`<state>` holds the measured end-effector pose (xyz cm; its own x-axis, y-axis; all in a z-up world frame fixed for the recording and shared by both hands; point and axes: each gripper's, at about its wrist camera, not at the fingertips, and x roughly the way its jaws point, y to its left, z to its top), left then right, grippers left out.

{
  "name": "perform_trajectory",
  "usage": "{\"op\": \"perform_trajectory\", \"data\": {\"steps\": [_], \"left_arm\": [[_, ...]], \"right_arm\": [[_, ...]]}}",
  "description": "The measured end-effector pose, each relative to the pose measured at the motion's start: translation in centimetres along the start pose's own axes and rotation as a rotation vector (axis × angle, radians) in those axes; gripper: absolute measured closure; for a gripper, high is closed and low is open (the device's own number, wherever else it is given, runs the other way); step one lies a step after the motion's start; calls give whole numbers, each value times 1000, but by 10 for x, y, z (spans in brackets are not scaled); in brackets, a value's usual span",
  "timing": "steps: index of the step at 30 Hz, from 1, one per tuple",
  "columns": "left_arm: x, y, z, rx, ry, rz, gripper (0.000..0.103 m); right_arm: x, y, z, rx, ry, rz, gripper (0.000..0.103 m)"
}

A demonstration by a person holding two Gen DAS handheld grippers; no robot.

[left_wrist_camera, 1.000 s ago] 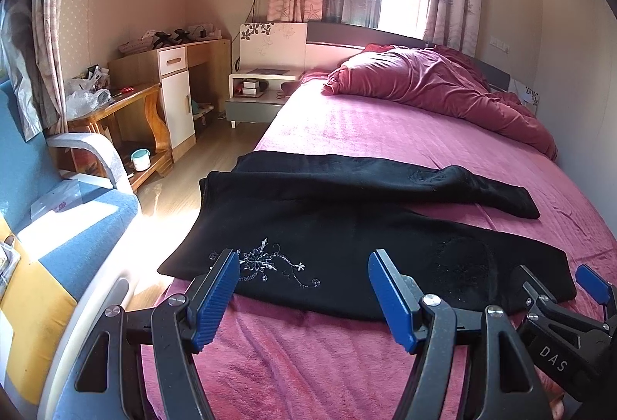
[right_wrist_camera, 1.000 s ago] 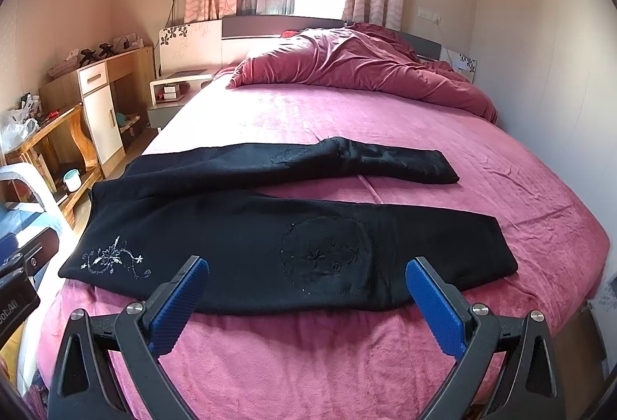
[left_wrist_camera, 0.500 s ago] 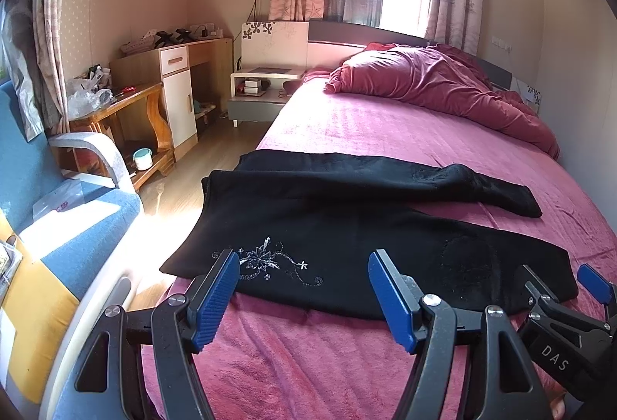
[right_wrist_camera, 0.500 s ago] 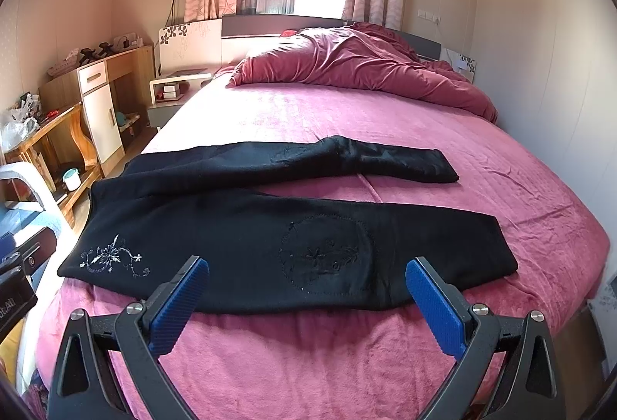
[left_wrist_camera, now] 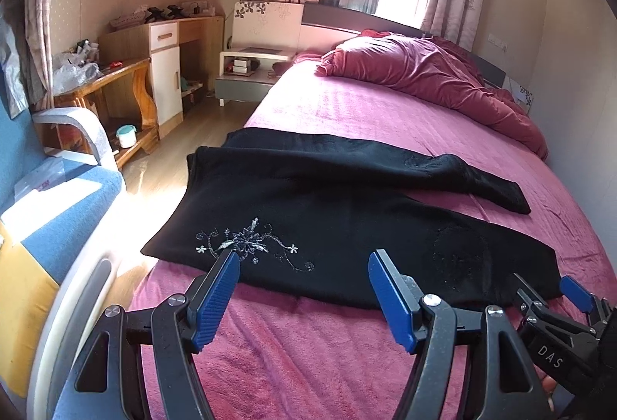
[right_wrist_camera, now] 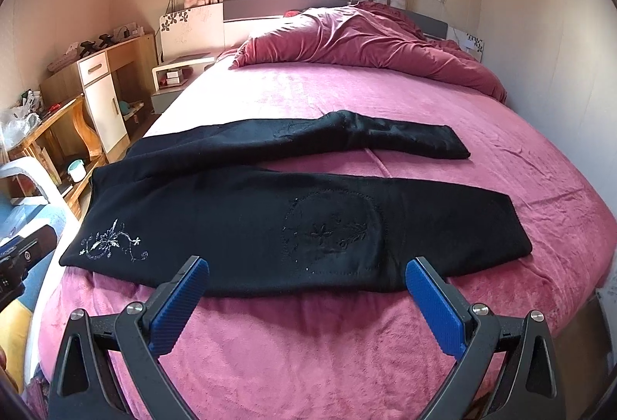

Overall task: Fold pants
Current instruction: 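Lower the left gripper to the waistband edge while the right gripper approaches the leg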

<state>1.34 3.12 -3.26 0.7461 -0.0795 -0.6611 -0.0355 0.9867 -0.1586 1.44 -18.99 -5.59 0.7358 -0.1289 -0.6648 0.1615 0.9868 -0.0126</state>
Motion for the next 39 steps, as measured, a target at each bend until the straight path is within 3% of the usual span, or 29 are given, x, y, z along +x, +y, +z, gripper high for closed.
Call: {"op": "perform_trajectory", "data": {"steps": [3,5,8,11,17,23,24,26,29,33,35,37,39], "left_arm": [[11,11,-2,-38,40,-61,32],[20,16,-3,-30,58,-51,32],[35,40,-5,-106,106,-87,29],[53,77,-9,-222,160,-74,15],[92,144,-15,-453,234,-53,13],[130,172,-17,-566,282,-36,15],[135,175,-17,-578,288,-27,17],[146,180,-16,-610,310,-16,35],[158,184,-15,-622,311,-1,38],[167,185,-6,-623,312,12,42],[170,185,-2,-601,313,34,77],[171,186,4,-584,314,41,85],[169,188,6,-578,304,29,90]], "right_arm": [[11,-9,-5,42,38,85,0],[21,-19,-9,76,74,155,0],[35,-43,-14,172,118,197,0],[49,-79,-20,286,145,192,0],[75,-156,-35,484,235,150,0],[93,-226,-48,689,248,106,4],[97,-237,-50,723,249,104,8],[106,-255,-53,792,256,103,12],[126,-278,-57,893,277,107,21],[149,-296,-48,965,262,103,22],[155,-300,-36,965,255,82,29],[167,-307,-24,942,257,47,63],[173,-315,-13,932,272,29,78]]}}
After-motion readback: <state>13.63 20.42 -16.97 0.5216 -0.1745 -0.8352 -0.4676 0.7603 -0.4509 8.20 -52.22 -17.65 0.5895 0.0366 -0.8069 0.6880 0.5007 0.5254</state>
